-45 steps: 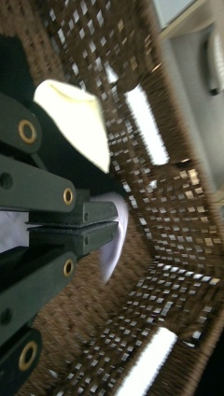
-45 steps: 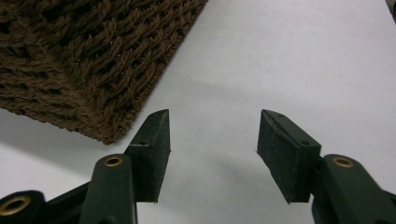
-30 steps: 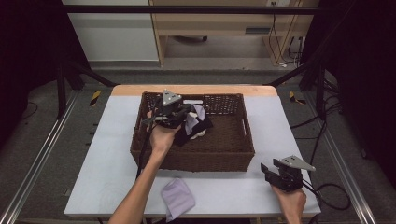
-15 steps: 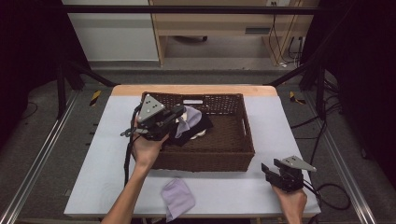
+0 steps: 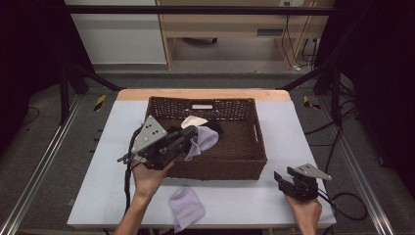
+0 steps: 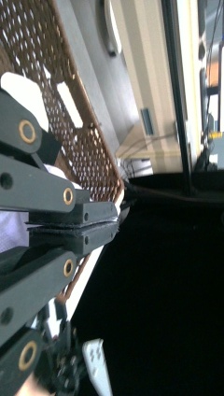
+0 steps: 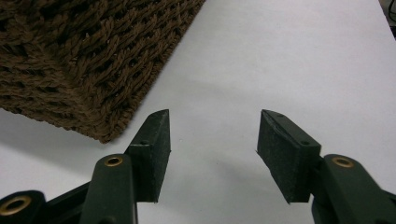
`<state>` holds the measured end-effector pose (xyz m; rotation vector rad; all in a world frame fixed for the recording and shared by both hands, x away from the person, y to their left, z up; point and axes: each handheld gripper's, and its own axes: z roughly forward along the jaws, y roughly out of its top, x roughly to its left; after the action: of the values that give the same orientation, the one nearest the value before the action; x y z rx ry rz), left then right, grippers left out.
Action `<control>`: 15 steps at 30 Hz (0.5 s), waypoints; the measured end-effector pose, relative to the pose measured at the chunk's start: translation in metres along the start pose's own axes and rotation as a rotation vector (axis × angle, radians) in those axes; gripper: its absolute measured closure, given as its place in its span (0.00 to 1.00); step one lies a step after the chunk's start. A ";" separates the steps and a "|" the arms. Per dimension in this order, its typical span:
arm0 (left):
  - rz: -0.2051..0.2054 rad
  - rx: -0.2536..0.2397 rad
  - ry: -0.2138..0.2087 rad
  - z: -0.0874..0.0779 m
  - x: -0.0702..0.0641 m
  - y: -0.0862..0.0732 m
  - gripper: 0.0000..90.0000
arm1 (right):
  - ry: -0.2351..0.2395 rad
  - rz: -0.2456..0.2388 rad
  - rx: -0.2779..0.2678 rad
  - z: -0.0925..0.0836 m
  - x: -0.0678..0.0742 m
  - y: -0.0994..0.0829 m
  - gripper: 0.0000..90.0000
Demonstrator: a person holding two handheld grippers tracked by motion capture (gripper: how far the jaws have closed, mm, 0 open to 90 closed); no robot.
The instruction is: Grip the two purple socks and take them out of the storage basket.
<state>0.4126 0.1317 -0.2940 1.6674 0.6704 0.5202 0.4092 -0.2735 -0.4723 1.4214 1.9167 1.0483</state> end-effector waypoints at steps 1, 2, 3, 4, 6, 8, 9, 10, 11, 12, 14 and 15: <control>0.009 -0.002 -0.005 -0.002 -0.003 -0.001 0.98 | 0.000 0.000 0.000 0.000 0.000 0.000 0.49; 0.010 -0.003 -0.010 -0.004 -0.005 -0.002 0.98 | -0.001 -0.002 -0.001 0.001 0.000 0.000 0.49; 0.011 -0.003 -0.020 -0.006 -0.008 -0.004 0.98 | -0.001 -0.002 -0.001 0.001 0.000 0.000 0.49; 0.009 -0.008 -0.028 -0.008 -0.010 -0.006 0.98 | 0.000 0.000 -0.001 0.000 0.000 0.000 0.49; 0.012 -0.009 -0.039 -0.012 -0.015 -0.009 0.98 | 0.000 0.003 -0.001 0.000 0.000 0.000 0.49; 0.010 -0.017 -0.058 -0.020 -0.020 -0.013 0.98 | -0.001 0.003 0.000 0.000 0.000 0.000 0.49; 0.007 -0.021 -0.069 -0.022 -0.022 -0.015 0.98 | -0.001 0.003 -0.001 0.000 0.000 0.000 0.49; 0.007 -0.021 -0.069 -0.022 -0.022 -0.015 0.98 | -0.001 0.003 -0.001 0.000 0.000 0.000 0.49; 0.004 -0.023 -0.074 -0.024 -0.023 -0.017 0.98 | -0.001 0.003 0.000 0.000 0.000 0.000 0.49; 0.002 -0.022 -0.078 -0.026 -0.024 -0.019 0.98 | -0.001 0.002 -0.001 0.000 0.000 0.000 0.49; -0.005 -0.015 -0.090 -0.030 -0.026 -0.025 0.98 | 0.000 0.003 -0.002 0.000 0.000 0.000 0.50; -0.004 -0.009 -0.093 -0.031 -0.027 -0.028 0.98 | -0.001 0.003 -0.005 -0.001 0.000 0.000 0.49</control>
<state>0.3681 0.1400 -0.3150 1.6708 0.6021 0.4401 0.4084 -0.2735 -0.4721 1.4215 1.9108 1.0532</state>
